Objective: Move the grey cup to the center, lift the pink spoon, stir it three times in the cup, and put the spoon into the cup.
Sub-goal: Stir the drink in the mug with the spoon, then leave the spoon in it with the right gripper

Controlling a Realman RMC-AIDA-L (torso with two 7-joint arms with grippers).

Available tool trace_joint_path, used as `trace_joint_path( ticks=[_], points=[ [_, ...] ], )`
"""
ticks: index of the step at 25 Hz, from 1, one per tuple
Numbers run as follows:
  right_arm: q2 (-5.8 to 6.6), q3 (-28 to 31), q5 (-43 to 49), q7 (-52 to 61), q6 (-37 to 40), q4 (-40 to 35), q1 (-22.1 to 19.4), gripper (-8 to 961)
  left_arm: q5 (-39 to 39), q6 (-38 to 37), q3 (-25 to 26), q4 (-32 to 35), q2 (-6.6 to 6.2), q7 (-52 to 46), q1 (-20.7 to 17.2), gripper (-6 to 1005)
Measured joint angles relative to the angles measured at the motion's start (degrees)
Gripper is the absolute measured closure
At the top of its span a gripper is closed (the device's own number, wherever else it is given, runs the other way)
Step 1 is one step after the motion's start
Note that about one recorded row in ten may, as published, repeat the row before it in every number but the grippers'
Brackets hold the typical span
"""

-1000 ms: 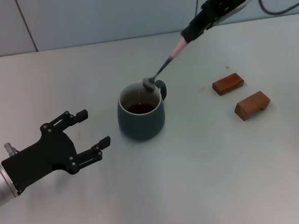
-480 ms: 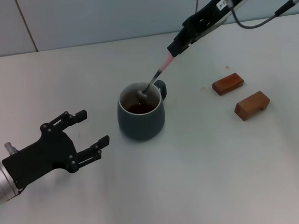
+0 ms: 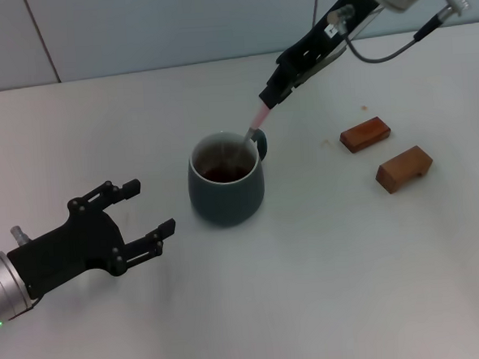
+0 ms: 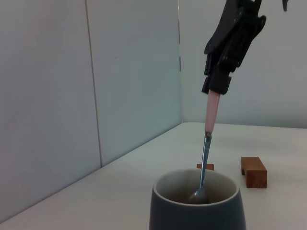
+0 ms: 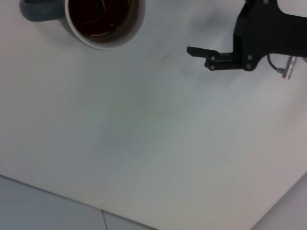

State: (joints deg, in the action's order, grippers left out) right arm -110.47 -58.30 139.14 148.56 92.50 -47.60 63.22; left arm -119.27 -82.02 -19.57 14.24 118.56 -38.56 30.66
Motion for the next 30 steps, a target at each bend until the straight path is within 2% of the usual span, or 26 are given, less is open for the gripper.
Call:
trace_joint_path(
  ticks=[13, 18, 22, 26, 30],
  points=[
    [-2.46, -2.05, 2.16, -3.34, -7.19, 11.18, 5.85, 833, 0.01, -0.18, -0.03, 0.00, 0.09, 0.01, 0.11, 194],
    [-2.55, -2.76, 4.64, -3.31, -9.98, 11.49, 6.26, 833, 0.01, -0.15, -0.03, -0.18, 0.08, 0.04, 0.11, 194],
    [-2.12, -2.69, 5.28, -3.01, -10.49, 11.54, 6.24, 833, 0.01, -0.01, -0.03, -0.33, 0.08, 0.18, 0.06, 194],
    [-1.52, -2.28, 5.32, -2.55, -7.93, 11.51, 6.16, 833, 0.01, 0.02, -0.03, -0.40, 0.09, 0.32, 0.05, 194],
    [-1.83, -2.21, 4.96, -2.53, -6.66, 11.17, 6.19, 833, 0.01, 0.02, -0.03, -0.44, 0.09, 0.39, 0.10, 194]
  ],
)
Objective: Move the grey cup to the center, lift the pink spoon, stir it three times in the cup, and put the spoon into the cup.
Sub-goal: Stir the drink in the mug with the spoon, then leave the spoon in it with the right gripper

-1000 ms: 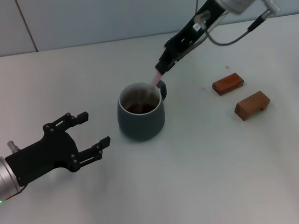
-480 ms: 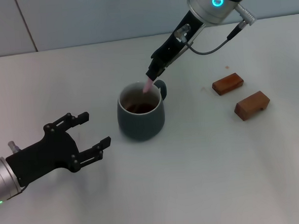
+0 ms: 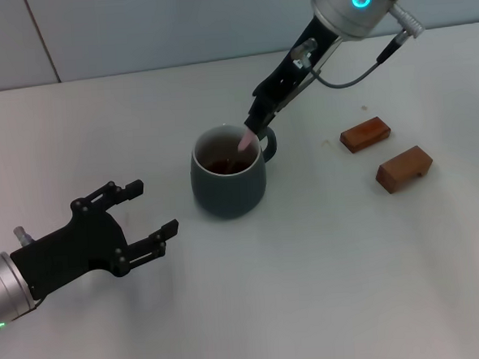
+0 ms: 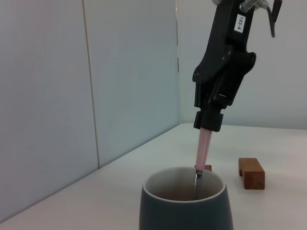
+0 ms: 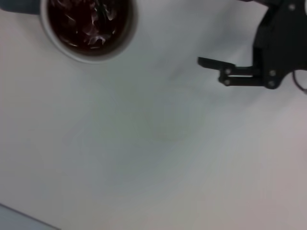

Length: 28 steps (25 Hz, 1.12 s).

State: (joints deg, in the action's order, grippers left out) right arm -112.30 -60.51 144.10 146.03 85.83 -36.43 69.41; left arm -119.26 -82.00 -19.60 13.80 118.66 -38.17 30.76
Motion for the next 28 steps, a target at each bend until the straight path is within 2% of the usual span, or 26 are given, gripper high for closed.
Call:
trace_joint_path(
  ticks=[5, 8, 16, 20, 24, 26, 28],
  points=[
    [-0.84, 0.03, -0.79, -0.32, 0.22, -0.31, 0.38, 834, 0.00, 0.00, 0.00, 0.00, 0.00, 0.03, 0.00, 194],
    [-0.88, 0.04, -0.81, -0.42, -1.25, -0.42, 0.55, 834, 0.00, 0.00, 0.00, 0.00, -0.01, 0.03, 0.00, 194],
    [1.02, -0.32, -0.16, 0.20, -1.33, -0.49, 0.34, 814, 0.00, -0.02, 0.00, 0.00, 0.00, -0.10, 0.00, 194],
    [1.15, -0.19, 0.15, 0.57, 1.11, -0.61, 0.31, 802, 0.00, -0.01, 0.00, 0.00, 0.00, -0.11, 0.00, 194],
    [0.44, -0.17, 0.02, 0.45, 3.56, -0.77, 0.68, 791, 0.00, 0.00, 0.00, 0.00, -0.01, -0.23, 0.10, 194],
    [-0.25, -0.21, 0.04, 0.29, 2.92, -1.43, 0.82, 785, 0.00, 0.00, 0.00, -0.01, -0.01, -0.26, 0.16, 194],
    [-0.41, -0.20, 0.14, 0.28, 2.23, -1.61, 0.83, 779, 0.00, 0.00, 0.00, -0.05, -0.01, -0.27, 0.21, 194]
  ],
)
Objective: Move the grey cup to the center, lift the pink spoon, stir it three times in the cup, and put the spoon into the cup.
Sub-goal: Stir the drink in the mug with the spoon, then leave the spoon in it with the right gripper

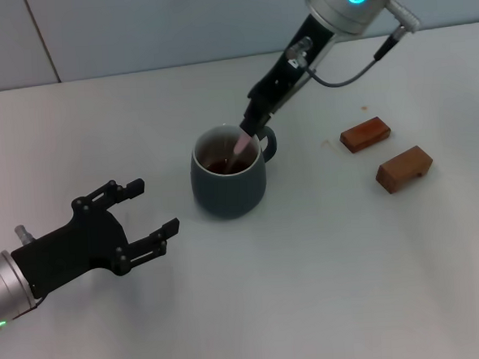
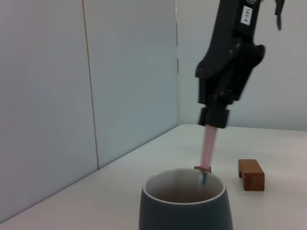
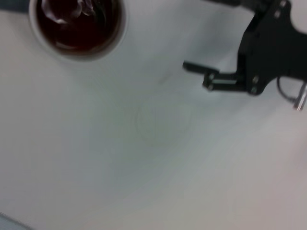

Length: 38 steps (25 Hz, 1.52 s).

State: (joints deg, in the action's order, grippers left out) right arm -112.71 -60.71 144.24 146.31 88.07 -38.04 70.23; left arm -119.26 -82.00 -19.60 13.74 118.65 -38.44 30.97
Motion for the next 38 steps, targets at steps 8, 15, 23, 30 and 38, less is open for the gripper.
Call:
trace_joint_path(
  ticks=[8, 15, 23, 30, 38],
  points=[
    [0.85, -0.10, 1.58, 0.17, -2.05, -0.55, -0.50, 756, 0.00, 0.00, -0.17, -0.03, 0.00, -0.02, -0.12, 194],
    [0.55, -0.27, 2.37, 0.81, 0.80, -1.06, -0.87, 736, 0.00, 0.00, -0.18, -0.08, 0.09, 0.02, -0.14, 194],
    [-1.10, 0.09, 2.01, -0.03, -0.61, -1.40, 0.29, 713, 0.00, 0.00, -0.18, -0.21, 0.09, -0.03, 0.05, 194],
    [-1.69, 0.10, 1.97, -0.13, -1.21, -4.69, -1.36, 693, 0.00, -0.01, -0.17, -0.21, 0.09, -0.05, -0.08, 194],
    [-5.55, -1.73, 1.86, -1.28, 1.06, -23.00, -11.10, 670, 0.08, -0.01, -0.18, -0.21, 0.03, -0.06, -0.12, 194]
  ],
)
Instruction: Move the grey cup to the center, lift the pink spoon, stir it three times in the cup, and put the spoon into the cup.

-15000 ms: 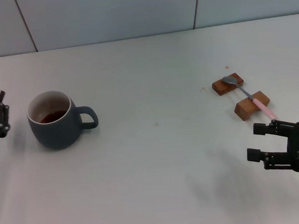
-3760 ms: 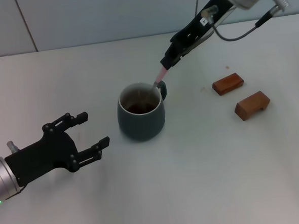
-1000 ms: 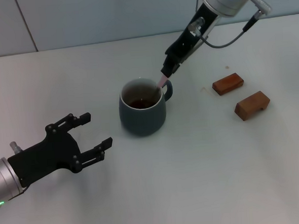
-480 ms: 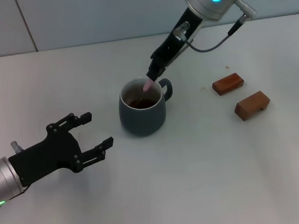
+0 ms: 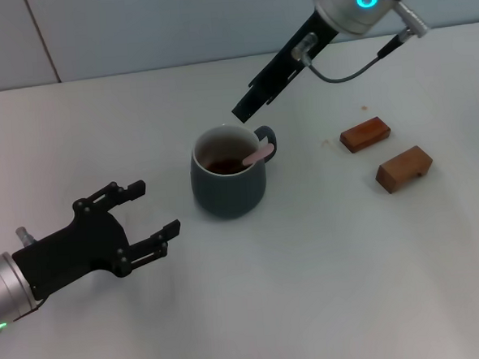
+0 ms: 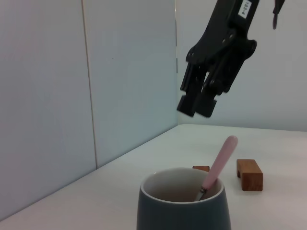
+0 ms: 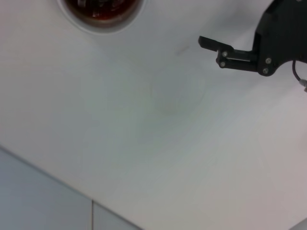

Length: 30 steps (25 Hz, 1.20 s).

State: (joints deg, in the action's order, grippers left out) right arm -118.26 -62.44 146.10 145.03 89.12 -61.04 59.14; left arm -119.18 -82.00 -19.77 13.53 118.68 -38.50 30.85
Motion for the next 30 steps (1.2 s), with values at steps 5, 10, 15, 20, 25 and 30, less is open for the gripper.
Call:
trace_joint_path(
  ticks=[5, 10, 15, 20, 25, 30],
  points=[
    [-1.04, -1.17, -7.66, -4.26, 0.81, -14.38, -11.21, 571, 0.13, 0.00, 0.00, 0.00, -0.04, -0.29, 0.00, 194],
    [-0.86, -0.98, -25.10, -15.46, -3.22, -23.11, -27.48, 361, 0.33, -0.01, 0.07, 0.10, -0.09, -0.73, 0.13, 194],
    [-0.96, 0.30, -30.73, -26.04, -4.59, -24.13, -39.65, 204, 0.35, 0.02, 0.08, 0.45, -0.08, -2.61, 0.54, 194],
    [-0.96, 1.55, -35.10, -34.66, -4.22, -18.20, -45.24, 186, 0.36, 0.34, 0.00, 0.53, -0.08, -3.85, 1.40, 194],
    [-0.87, 4.40, -39.14, -44.38, -3.82, -9.35, -46.45, 179, 0.19, 0.93, 0.00, 0.49, -0.12, -4.54, 2.08, 194],
    [-0.76, 7.90, -40.00, -47.73, -4.14, -3.42, -44.92, 179, 0.00, 0.97, -0.38, 0.39, -0.07, -5.44, 2.60, 194]
  ],
)
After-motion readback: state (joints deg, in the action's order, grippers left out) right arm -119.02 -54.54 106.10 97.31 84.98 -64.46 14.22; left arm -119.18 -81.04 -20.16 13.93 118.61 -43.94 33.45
